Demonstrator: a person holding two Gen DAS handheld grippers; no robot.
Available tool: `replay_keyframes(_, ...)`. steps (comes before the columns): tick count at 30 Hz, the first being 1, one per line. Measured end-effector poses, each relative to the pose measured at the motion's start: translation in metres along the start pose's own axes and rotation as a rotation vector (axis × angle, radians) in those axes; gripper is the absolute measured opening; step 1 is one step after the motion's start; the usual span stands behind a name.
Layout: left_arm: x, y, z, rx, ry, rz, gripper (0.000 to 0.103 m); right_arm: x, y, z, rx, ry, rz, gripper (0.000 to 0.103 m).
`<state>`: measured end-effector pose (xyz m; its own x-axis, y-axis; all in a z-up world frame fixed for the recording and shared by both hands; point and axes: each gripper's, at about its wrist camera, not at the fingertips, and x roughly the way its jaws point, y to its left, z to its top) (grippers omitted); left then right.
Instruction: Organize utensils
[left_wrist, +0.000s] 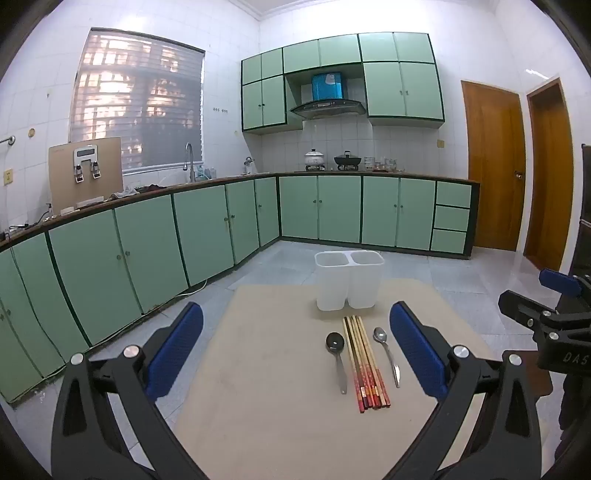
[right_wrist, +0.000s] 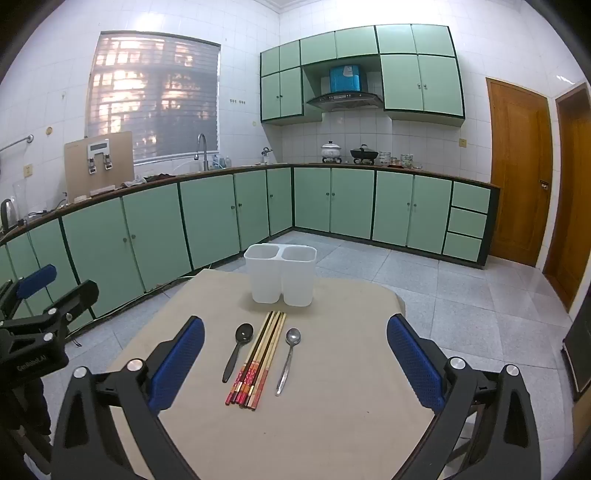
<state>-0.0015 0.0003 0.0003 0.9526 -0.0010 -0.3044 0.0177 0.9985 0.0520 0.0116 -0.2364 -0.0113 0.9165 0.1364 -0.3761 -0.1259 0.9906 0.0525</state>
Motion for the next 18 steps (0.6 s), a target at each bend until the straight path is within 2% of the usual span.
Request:
replay_keyframes(16, -0.010, 0.017, 0.002, -0.006, 0.002, 0.002, 0.098, 0.000, 0.000, 0.000, -0.001, 0.003, -0.001, 0.097)
replay_keyframes(18, -0.006, 0.008, 0.003, -0.004, 0.004, 0.004, 0.098, 0.000, 0.000, 0.000, 0.000, 0.003, 0.000, 0.097)
